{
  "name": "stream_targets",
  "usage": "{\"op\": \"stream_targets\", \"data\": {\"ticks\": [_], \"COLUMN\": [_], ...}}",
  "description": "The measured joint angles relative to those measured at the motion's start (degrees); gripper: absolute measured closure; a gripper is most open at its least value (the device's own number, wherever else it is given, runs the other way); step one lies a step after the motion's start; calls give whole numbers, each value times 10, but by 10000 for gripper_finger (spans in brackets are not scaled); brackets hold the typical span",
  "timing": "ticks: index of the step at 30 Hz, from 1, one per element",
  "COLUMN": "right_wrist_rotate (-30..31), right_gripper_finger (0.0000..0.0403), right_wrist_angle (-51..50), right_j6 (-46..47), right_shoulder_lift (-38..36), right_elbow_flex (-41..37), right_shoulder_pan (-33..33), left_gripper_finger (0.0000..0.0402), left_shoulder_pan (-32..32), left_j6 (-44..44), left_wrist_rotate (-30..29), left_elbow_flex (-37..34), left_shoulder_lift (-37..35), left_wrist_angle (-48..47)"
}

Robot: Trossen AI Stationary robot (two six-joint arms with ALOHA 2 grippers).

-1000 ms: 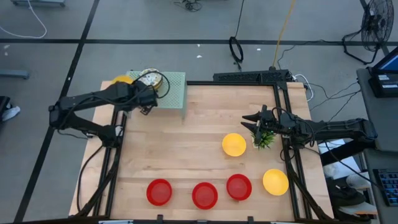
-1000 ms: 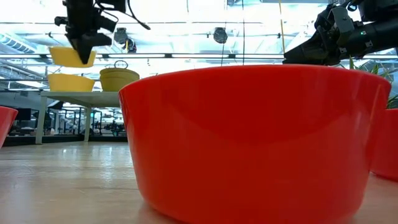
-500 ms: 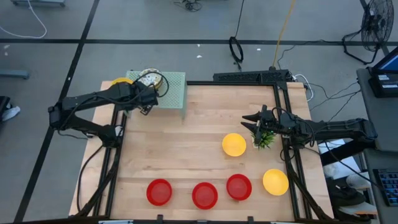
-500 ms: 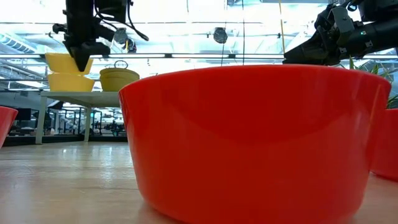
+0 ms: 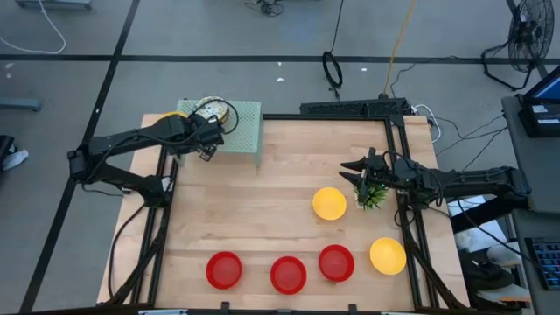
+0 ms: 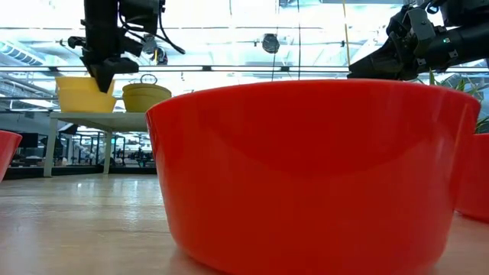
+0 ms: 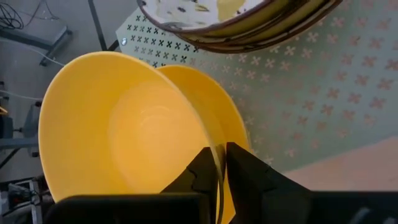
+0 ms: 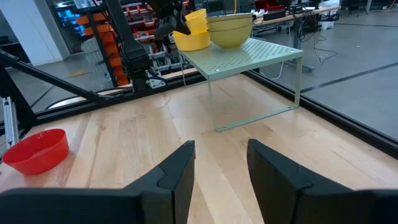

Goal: Pick & Place Mini bowls
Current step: Stack the yellow bowl on the yellow bowl on the shelf, then put the red bowl on the shelf

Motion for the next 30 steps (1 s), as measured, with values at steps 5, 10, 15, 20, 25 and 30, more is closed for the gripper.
{"op": "stream_targets", "data": {"ticks": [5, 10, 15, 20, 25, 30], "right_wrist_rotate": [0, 0, 0, 0, 0, 0], "right_gripper_finger": [266, 266, 266, 266, 266, 266], "right_wrist_angle": [0, 0, 0, 0, 0, 0], "right_j6": [0, 0, 0, 0, 0, 0], "right_shoulder_lift": [0, 0, 0, 0, 0, 0], "right_elbow_flex": [0, 0, 0, 0, 0, 0], "right_shoulder_pan": [0, 0, 0, 0, 0, 0], "left_gripper_finger": [336, 268, 209, 183, 185, 187], "left_shoulder_pan": [0, 0, -1, -8, -33, -79], "left_j6": [-6, -4, 4, 43, 71, 55], "left_wrist_rotate": [-3, -5, -5, -4, 12, 62], "left_elbow_flex": [0, 0, 0, 0, 1, 1], "left_shoulder_lift": [-3, -13, -43, -81, -107, -103], "left_wrist_angle": [-1, 7, 39, 93, 145, 184]}}
